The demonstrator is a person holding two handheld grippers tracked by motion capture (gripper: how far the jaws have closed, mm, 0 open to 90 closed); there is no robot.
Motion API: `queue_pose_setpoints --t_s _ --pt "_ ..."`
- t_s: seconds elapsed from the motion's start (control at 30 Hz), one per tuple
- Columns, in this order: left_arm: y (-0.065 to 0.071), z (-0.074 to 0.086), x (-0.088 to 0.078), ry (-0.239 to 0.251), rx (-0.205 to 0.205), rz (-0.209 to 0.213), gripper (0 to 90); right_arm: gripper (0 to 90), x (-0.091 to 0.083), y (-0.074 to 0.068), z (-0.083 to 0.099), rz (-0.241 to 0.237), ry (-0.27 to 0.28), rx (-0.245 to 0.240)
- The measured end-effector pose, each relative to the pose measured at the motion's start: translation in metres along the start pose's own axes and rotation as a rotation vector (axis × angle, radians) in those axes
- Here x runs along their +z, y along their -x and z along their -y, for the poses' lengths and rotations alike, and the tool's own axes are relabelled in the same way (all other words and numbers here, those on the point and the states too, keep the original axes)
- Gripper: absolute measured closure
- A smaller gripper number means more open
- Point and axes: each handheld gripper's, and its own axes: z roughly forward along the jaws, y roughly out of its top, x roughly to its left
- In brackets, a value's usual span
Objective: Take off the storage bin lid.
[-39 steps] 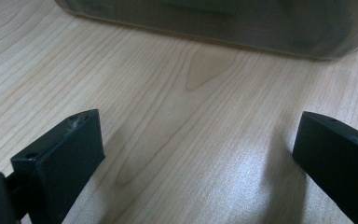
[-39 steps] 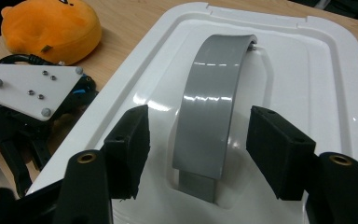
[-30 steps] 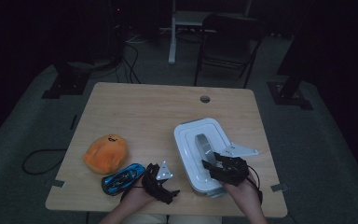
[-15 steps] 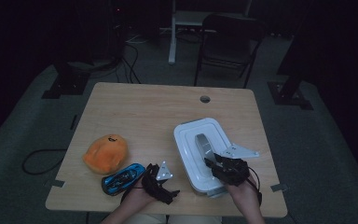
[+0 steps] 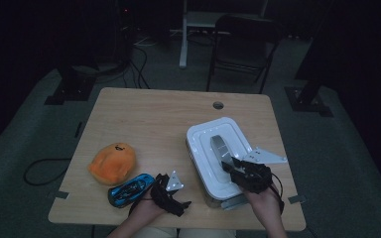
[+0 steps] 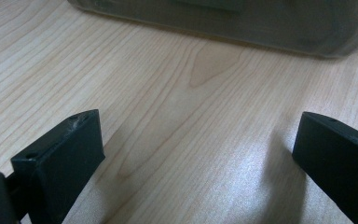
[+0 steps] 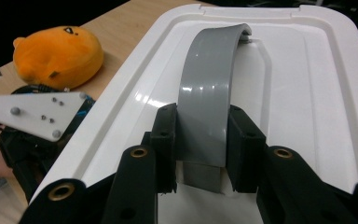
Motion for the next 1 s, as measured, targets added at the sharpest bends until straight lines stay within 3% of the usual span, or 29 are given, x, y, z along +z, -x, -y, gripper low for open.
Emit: queue_pose_setpoints --t_s 0.5,1.0 --pt "0.0 0.0 0.0 -0.002 0.001 0.002 2.4 68.0 -0.012 0.022 -0.021 0.027 0.06 0.025" --pt "0.0 0.0 0.0 -0.001 0.004 0.004 2.4 68.1 -0.02 0.067 -0.039 0.128 0.091 0.084"
